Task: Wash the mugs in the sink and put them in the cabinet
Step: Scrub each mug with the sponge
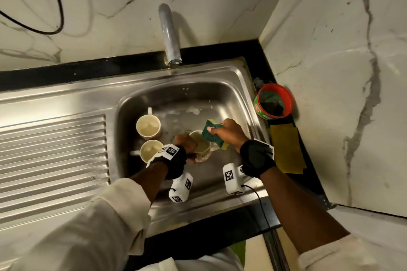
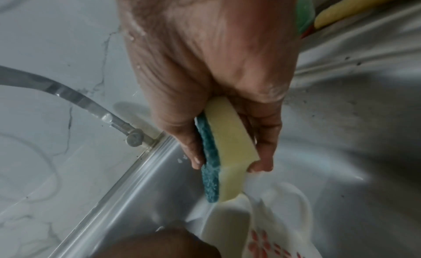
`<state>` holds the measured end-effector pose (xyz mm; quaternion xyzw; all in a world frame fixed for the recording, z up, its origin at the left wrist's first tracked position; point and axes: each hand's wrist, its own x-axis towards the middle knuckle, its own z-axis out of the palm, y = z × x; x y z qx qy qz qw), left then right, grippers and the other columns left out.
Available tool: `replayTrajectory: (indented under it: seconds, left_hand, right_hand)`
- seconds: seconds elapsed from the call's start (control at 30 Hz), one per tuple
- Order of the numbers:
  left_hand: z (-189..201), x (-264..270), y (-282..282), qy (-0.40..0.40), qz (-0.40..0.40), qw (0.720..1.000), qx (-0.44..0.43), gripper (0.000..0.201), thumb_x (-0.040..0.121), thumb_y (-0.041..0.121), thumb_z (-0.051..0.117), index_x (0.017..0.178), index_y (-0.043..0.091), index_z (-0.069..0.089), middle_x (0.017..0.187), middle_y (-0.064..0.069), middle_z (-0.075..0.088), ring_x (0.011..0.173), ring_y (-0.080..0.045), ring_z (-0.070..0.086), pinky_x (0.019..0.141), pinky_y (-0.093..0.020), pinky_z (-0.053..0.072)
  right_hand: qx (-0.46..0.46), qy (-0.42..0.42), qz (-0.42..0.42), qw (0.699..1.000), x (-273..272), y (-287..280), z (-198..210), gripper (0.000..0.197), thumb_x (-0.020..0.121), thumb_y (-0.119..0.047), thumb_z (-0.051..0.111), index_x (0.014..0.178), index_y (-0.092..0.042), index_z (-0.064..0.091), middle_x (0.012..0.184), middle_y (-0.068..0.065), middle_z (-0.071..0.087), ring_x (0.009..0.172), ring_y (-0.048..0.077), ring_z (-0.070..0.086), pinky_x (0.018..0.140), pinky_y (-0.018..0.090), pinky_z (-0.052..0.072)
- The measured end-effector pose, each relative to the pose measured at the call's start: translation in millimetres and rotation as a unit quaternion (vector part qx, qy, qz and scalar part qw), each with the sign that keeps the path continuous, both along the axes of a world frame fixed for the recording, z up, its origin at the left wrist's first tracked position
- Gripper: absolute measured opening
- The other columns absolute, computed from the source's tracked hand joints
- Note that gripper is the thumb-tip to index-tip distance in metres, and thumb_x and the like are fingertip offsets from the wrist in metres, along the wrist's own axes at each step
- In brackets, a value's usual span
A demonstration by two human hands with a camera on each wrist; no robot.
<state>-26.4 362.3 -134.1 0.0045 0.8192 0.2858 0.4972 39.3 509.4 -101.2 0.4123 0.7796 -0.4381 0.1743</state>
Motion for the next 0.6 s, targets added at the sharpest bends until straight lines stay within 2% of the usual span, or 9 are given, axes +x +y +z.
replayTrajectory:
  seconds: [0.07,0.13,0.23,0.33,0.37,0.4,0.47,0.53,0.6]
  left_hand:
    - [19,-17,-10,0.008,0.018,1.000,0.024,0.018,0.095,0.007,0.055,0.112,0.000,0.056,0.098,-0.019,0.063,0.063,-0.024,0.062,0.046,-0.025,0.054]
    - [33,-34,-21,0.023,0.039,0.998,0.037,0.006,0.096,0.009,0.055,0.092,0.007,0.052,0.082,-0.009,0.057,0.061,-0.019,0.058,0.047,-0.025,0.054]
    - [48,-50,-45,0.031,0.082,0.995,0.037,0.016,0.097,0.011,0.053,0.081,0.009,0.052,0.070,-0.005,0.057,0.055,-0.015,0.059,0.044,-0.022,0.052]
    - [66,-60,-64,0.061,0.110,0.991,0.044,0.023,0.094,0.015,0.054,0.075,0.004,0.059,0.055,-0.004,0.062,0.041,-0.012,0.058,0.040,-0.019,0.044]
    - [73,-61,-68,0.100,0.075,0.992,0.027,0.023,0.093,0.019,0.055,0.081,0.001,0.064,0.064,-0.008,0.068,0.054,-0.017,0.066,0.049,-0.022,0.048]
    - [78,-62,-72,0.169,0.017,0.985,-0.013,0.027,0.093,0.026,0.057,0.094,0.000,0.067,0.084,-0.014,0.072,0.078,-0.025,0.070,0.064,-0.027,0.052]
    - [87,-61,-80,0.330,-0.072,0.940,-0.051,0.035,0.093,0.034,0.059,0.113,0.006,0.066,0.116,-0.018,0.066,0.110,-0.037,0.060,0.087,-0.040,0.048]
    - [92,-60,-85,0.427,-0.100,0.898,0.030,0.026,0.096,0.028,0.056,0.105,0.007,0.069,0.111,-0.015,0.069,0.104,-0.036,0.063,0.084,-0.041,0.050]
    - [94,-60,-89,0.445,-0.092,0.883,0.117,0.025,0.099,0.024,0.054,0.095,0.005,0.071,0.097,-0.013,0.074,0.089,-0.031,0.068,0.076,-0.035,0.052]
  right_hand:
    - [-0.026,0.007,0.016,0.999,-11,-12,0,0.061,0.081,-0.054,0.066,0.116,-0.006,0.056,0.114,0.008,0.062,0.108,0.026,0.061,0.078,0.030,0.046]
    - [-0.052,0.039,0.009,0.998,-21,-22,8,0.063,0.082,-0.058,0.064,0.119,-0.008,0.054,0.118,0.007,0.062,0.108,0.026,0.062,0.088,0.038,0.053]
    - [-0.075,0.115,0.018,0.990,-32,-35,28,0.043,0.080,-0.058,0.067,0.097,-0.020,0.060,0.109,0.002,0.068,0.099,0.018,0.066,0.091,0.038,0.054]
    - [-0.117,0.199,-0.013,0.973,-43,-51,48,0.033,0.084,-0.046,0.070,0.090,-0.017,0.055,0.097,0.000,0.067,0.092,0.016,0.066,0.079,0.030,0.052]
    - [-0.140,0.219,-0.026,0.965,-46,-59,53,0.031,0.086,-0.042,0.070,0.093,-0.015,0.055,0.097,0.002,0.066,0.090,0.015,0.065,0.075,0.027,0.051]
    - [-0.163,0.231,-0.034,0.959,-51,-67,58,0.029,0.087,-0.037,0.070,0.096,-0.014,0.055,0.097,0.003,0.067,0.088,0.015,0.066,0.073,0.026,0.051]
    - [-0.194,0.255,-0.047,0.946,-58,-80,66,0.023,0.089,-0.030,0.069,0.095,-0.014,0.054,0.098,0.007,0.069,0.086,0.017,0.067,0.074,0.030,0.053]
    - [-0.219,0.277,-0.067,0.933,-64,-87,74,0.019,0.091,-0.026,0.067,0.094,-0.013,0.054,0.098,0.013,0.070,0.084,0.019,0.068,0.076,0.034,0.054]
    - [-0.257,0.297,-0.098,0.914,-66,-89,83,0.014,0.093,-0.022,0.064,0.095,-0.010,0.057,0.093,0.010,0.071,0.076,0.015,0.070,0.068,0.028,0.056]
